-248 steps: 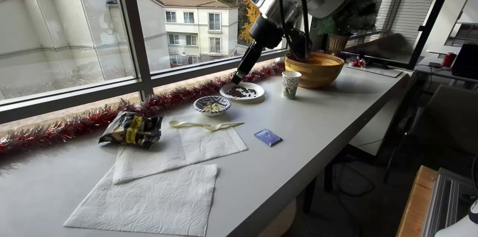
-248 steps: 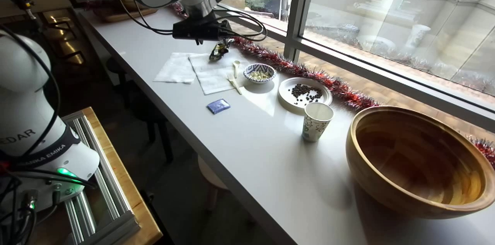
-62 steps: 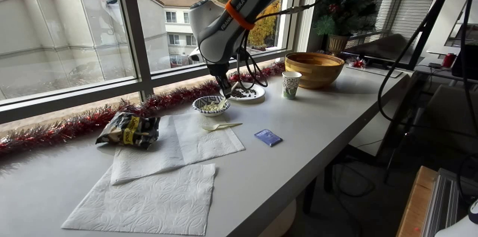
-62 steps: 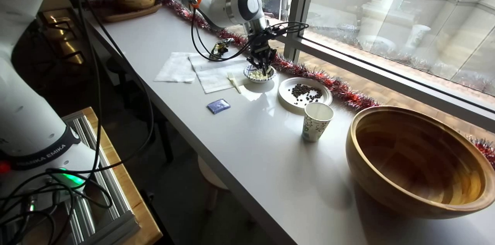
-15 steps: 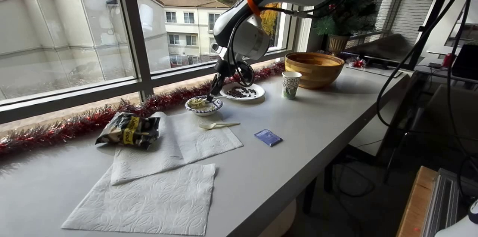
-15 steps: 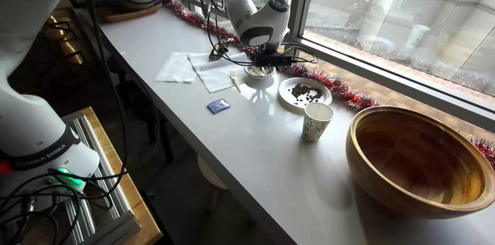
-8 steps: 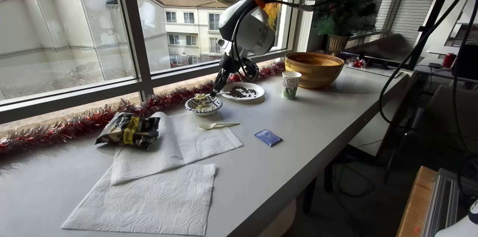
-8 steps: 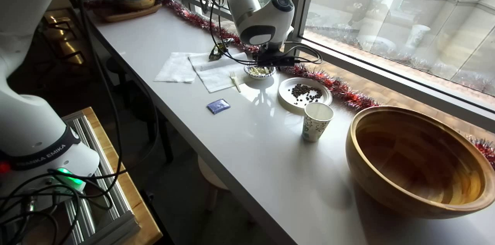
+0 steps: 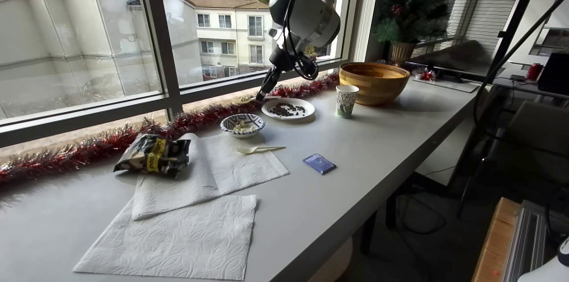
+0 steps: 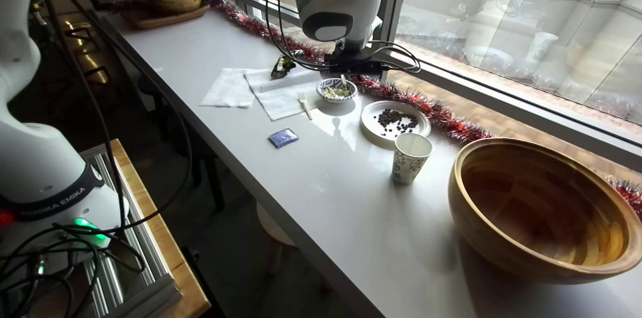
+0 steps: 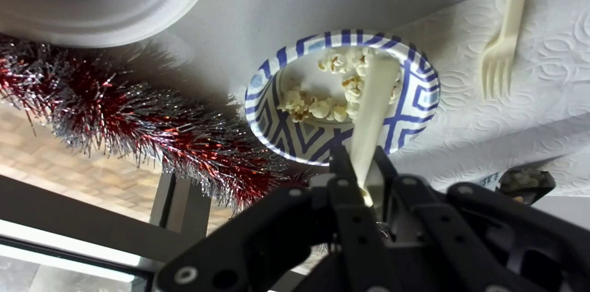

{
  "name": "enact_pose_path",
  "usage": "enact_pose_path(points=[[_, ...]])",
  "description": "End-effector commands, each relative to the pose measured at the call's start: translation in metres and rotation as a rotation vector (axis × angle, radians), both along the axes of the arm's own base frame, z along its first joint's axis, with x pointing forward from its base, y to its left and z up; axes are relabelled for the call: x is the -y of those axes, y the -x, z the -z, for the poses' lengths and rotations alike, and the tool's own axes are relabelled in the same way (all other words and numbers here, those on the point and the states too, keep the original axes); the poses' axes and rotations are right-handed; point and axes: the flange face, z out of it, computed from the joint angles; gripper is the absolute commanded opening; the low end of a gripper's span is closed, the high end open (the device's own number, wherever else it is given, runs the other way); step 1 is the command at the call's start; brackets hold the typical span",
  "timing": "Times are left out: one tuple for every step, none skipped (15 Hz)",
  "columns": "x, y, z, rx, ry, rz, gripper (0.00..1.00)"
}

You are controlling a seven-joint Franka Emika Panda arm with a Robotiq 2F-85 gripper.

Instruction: Use the white spoon to place some contents from the bowl into the cup.

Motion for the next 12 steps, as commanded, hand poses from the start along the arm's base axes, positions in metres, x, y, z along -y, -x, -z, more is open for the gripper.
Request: enact_pose_path(points=[[0.018, 0.040, -0.034, 0.001, -0.028, 0.071, 0.03], [0.027, 0.049, -0.041, 0.013, -0.029, 0.118, 0.03], [0.037, 0.058, -0.047, 0.021, -0.034, 0.165, 0.03], [0.045, 0.068, -0.056, 0.027, -0.036, 0.206, 0.03], [0.055, 0.078, -0.058, 0.029, -0.039, 0.259, 0.03], [0.063, 0.088, -0.065, 0.035, -0.037, 0.310, 0.03], [0.072, 0.099, -0.069, 0.040, -0.034, 0.360, 0.03], [0.080, 0.109, -0.072, 0.042, -0.026, 0.410, 0.03], [0.088, 0.120, -0.076, 0.043, -0.016, 0.460, 0.03], [0.095, 0.130, -0.078, 0.047, -0.001, 0.502, 0.03], [0.102, 0.139, -0.077, 0.046, 0.008, 0.543, 0.03], [0.108, 0.149, -0.078, 0.047, 0.024, 0.581, 0.03]])
